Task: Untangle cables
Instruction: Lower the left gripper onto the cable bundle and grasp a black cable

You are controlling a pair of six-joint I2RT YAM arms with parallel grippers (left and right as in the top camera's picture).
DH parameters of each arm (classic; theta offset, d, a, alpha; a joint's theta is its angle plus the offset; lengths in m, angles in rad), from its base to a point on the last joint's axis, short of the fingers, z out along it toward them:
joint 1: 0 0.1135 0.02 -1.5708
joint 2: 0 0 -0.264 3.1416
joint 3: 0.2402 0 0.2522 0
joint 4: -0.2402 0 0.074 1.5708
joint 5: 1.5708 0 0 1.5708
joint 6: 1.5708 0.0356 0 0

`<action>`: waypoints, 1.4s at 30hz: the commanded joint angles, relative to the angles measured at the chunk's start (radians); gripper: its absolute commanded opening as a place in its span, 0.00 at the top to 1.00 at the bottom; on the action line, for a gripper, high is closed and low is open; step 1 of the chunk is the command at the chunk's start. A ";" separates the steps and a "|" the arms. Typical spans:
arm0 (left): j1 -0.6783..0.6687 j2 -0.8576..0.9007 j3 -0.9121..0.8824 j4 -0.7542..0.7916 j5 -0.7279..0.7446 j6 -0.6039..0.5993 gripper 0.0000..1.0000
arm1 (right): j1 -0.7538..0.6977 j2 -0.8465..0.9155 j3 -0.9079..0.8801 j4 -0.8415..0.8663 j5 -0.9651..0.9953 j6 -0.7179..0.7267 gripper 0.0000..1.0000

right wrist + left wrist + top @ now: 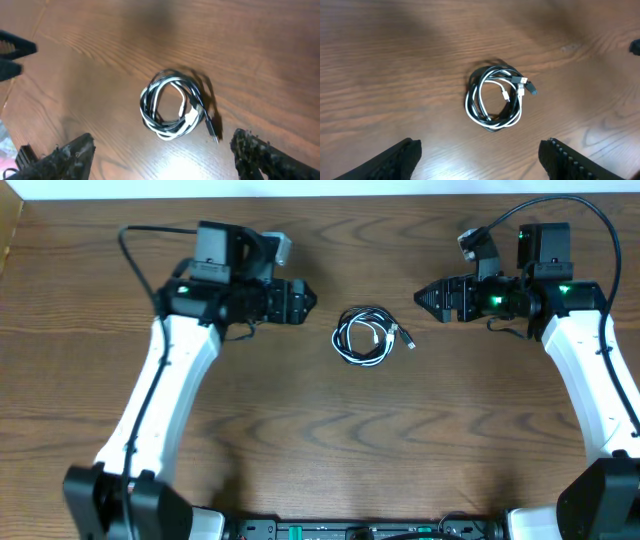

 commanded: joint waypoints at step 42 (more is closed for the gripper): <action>-0.296 0.508 0.010 0.338 -0.350 -0.262 0.74 | 0.022 0.000 0.013 -0.072 0.227 0.031 0.28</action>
